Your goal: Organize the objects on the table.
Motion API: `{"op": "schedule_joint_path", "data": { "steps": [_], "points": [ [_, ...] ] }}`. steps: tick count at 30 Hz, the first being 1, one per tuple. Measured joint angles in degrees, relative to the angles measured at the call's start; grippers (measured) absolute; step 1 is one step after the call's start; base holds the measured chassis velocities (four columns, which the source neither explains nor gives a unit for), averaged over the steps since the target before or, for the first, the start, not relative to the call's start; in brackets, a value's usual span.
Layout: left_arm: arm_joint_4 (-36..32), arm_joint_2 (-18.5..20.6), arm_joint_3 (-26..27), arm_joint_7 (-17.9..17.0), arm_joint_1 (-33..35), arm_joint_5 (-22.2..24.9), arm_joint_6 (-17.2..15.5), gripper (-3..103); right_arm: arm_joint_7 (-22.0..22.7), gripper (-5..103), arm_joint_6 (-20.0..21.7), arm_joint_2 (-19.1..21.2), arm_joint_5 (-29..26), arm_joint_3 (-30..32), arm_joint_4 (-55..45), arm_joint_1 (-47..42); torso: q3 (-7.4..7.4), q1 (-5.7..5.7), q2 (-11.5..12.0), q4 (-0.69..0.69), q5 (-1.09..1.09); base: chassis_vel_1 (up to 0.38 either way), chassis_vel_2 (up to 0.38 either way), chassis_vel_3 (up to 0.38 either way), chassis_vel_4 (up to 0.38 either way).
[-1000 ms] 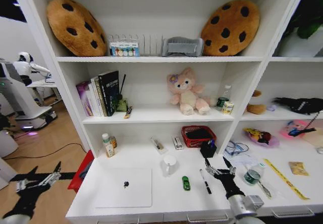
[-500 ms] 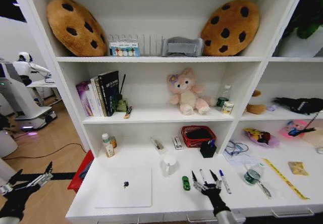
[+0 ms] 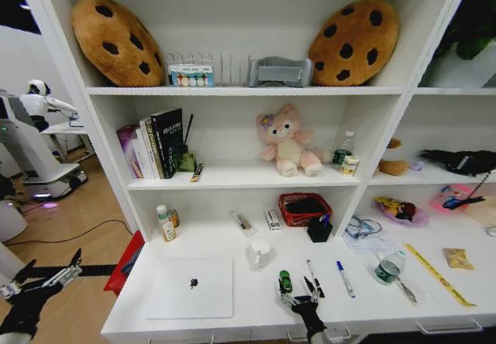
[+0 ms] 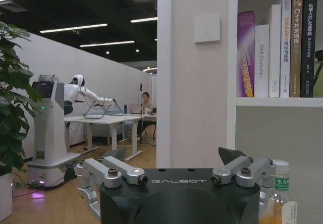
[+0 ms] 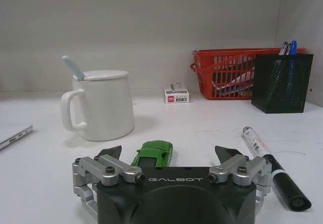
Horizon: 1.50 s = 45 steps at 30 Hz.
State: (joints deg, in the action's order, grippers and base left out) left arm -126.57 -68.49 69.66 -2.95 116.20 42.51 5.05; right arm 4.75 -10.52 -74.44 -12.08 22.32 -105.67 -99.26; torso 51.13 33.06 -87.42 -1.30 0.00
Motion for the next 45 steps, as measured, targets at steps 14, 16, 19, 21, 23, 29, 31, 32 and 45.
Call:
{"op": "schedule_joint_path", "data": {
  "steps": [14, 16, 19, 21, 23, 29, 31, 32, 45],
  "points": [
    [0.0, 0.0, -0.1, 0.0, 0.0, 0.0, 0.0, 100, 0.0, 63, 0.6, 0.5, 0.4, -1.1, 1.0, 1.1, 0.0, 0.0, 0.0, 0.0, 0.0, 0.0, 0.0, 0.0, 0.0],
    [0.0, 0.0, -0.1, 0.0, 0.0, -0.1, 0.0, 100, 0.0, 63, 0.6, 0.5, 0.4, -1.1, 1.0, 1.1, 0.0, 0.0, 0.0, 0.0, 0.0, 0.0, 0.0, 0.0, 0.0],
    [0.0, 0.0, -0.1, 0.0, 0.0, -0.1, 0.0, 100, 0.1, 46, 0.7, 0.5, 0.4, -0.9, 1.0, 1.1, 0.0, 0.0, 0.0, 0.0, 0.0, 0.0, 0.0, 0.0, 0.0],
    [0.0, 0.0, -0.1, 0.0, 0.0, -0.1, 0.0, 100, 0.2, 41, 0.7, 0.4, 0.4, -0.9, 1.0, 1.1, 0.0, 0.0, 0.0, 0.0, 0.0, 0.0, 0.0, 0.0, 0.0],
    [0.0, 0.0, -0.1, 0.0, 0.0, -0.1, 0.0, 100, 0.3, 37, 0.7, 0.2, 0.4, -0.9, 1.0, 1.1, 0.0, 0.0, 0.0, 0.0, 0.0, 0.0, 0.0, 0.0, 0.0],
    [0.0, 0.0, -0.1, 0.0, 0.0, -0.1, -0.1, 100, 1.5, 36, 1.1, 0.0, -0.9, 0.6, -3.1, -1.0, 0.0, 0.0, 0.0, 0.0, 0.01, 0.0, 0.0, 0.0, 0.0],
    [0.0, 0.1, -0.1, 0.0, 0.0, -0.1, -0.1, 100, 2.4, 36, 1.7, 0.8, -2.7, 3.0, -10.0, -3.4, 0.0, 0.0, 0.0, -0.01, 0.01, 0.0, 0.0, 0.0, 0.0],
    [0.0, 0.1, -0.1, 0.0, 0.0, -0.1, -0.1, 100, 2.4, 36, 1.7, 0.8, -2.7, 3.0, -10.0, -3.4, 0.0, 0.0, 0.0, -0.01, 0.01, 0.0, 0.0, 0.0, 0.0],
    [0.0, 0.1, -0.1, 0.0, 0.0, -0.1, -0.1, 100, 5.3, 36, 14.0, 20.4, -25.6, 10.8, -27.1, 8.0, 0.01, 0.0, 0.0, 0.0, 0.02, 0.0, 0.0, 0.0, 0.0]
  ]
}}
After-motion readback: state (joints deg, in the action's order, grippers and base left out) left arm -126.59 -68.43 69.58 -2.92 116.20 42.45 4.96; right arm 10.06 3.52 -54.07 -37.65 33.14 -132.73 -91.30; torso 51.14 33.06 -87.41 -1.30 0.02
